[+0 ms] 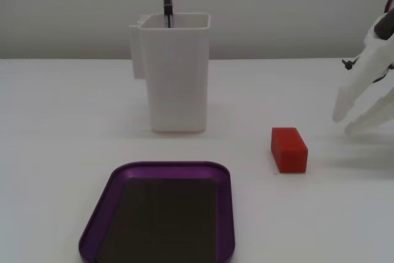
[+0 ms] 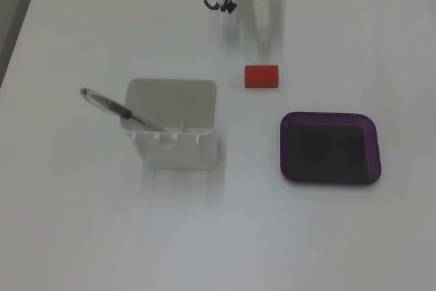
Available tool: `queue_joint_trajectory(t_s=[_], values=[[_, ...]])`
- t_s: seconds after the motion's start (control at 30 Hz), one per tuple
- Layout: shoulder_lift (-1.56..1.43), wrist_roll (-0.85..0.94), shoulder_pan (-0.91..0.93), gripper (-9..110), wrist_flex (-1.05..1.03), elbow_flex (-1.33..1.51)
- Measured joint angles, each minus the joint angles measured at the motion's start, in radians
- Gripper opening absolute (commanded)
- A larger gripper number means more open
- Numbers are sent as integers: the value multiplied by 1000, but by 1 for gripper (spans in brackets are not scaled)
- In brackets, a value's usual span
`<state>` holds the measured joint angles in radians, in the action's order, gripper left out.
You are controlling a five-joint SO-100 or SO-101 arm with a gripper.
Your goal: Pick up the red cube and place it in the box.
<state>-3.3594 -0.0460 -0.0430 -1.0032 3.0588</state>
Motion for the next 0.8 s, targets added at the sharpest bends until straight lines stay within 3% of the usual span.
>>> queue_joint_trajectory(t_s=[0.27,0.53,0.8], values=[[0,0,0,2,15,-15],[72,0,-2,2,-14,-206],[790,0,2,3,-135,-729]])
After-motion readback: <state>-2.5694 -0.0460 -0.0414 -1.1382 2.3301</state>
